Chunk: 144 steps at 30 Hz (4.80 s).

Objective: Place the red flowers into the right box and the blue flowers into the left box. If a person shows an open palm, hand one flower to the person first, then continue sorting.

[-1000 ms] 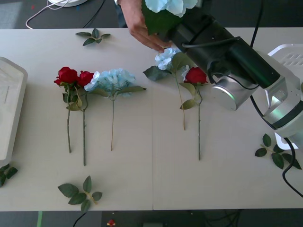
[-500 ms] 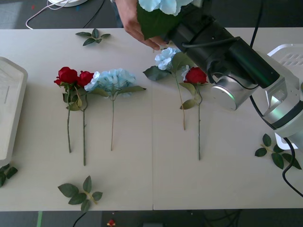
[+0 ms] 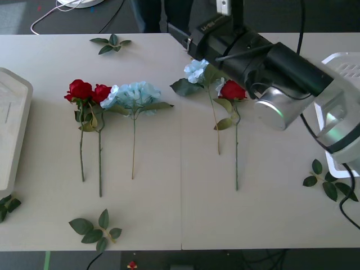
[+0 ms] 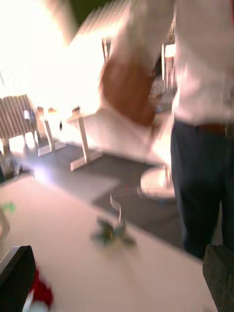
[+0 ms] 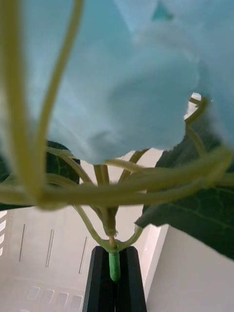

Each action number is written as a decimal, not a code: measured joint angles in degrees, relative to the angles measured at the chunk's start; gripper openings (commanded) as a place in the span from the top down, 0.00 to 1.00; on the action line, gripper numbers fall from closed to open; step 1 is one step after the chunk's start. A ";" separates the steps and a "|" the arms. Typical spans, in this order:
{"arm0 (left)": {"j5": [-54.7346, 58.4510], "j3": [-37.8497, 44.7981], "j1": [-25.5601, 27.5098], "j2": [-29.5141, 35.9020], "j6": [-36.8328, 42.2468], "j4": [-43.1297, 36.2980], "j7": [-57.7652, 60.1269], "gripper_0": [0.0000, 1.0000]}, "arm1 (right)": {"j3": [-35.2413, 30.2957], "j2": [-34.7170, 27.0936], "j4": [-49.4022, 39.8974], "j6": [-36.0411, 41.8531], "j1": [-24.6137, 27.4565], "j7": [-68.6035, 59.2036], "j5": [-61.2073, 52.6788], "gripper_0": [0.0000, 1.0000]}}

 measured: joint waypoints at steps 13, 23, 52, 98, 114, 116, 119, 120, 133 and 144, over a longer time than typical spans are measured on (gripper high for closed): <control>3.14 -0.06 2.96 -1.06 -5.50 0.21 -0.03 1.00 | -13.07 -9.77 -21.39 38.29 16.02 -16.15 -2.04 0.00; 7.35 -0.32 11.82 1.46 -12.12 -11.43 -0.15 1.00 | -14.73 -12.78 -21.38 62.83 20.43 -31.32 -2.04 0.00; 25.66 4.27 33.93 7.08 -26.44 -19.11 -22.58 0.99 | 2.87 9.48 31.37 43.50 -4.06 -34.00 12.17 0.98; 34.54 5.13 33.93 7.08 -26.47 -15.62 -35.40 0.00 | -12.88 -6.49 -18.33 17.05 18.15 -33.96 24.70 1.00; 34.55 5.14 33.93 7.08 -26.47 -15.60 -35.40 0.00 | -12.23 0.65 -16.48 5.11 5.82 -33.93 36.92 1.00; 34.55 5.14 33.93 7.08 -26.47 -15.59 -35.40 0.00 | -11.82 1.42 -15.10 4.03 4.34 -33.92 37.30 1.00; 34.55 5.14 33.93 7.08 -26.47 -15.58 -35.40 0.00 | -11.07 2.43 -13.15 3.29 2.54 -33.92 39.11 1.00; 34.56 5.14 33.93 7.08 -26.47 -15.58 -35.40 0.00 | -10.81 2.75 -12.51 3.15 2.06 -33.92 39.83 1.00; 34.56 5.14 33.93 7.08 -26.47 -15.58 -35.40 0.00 | -9.67 4.72 -6.85 1.32 -0.21 -33.92 42.44 0.99; 34.56 5.14 33.93 7.08 -26.47 -15.58 -35.40 0.00 | -9.09 4.72 -6.82 1.63 -0.21 -33.92 42.42 0.00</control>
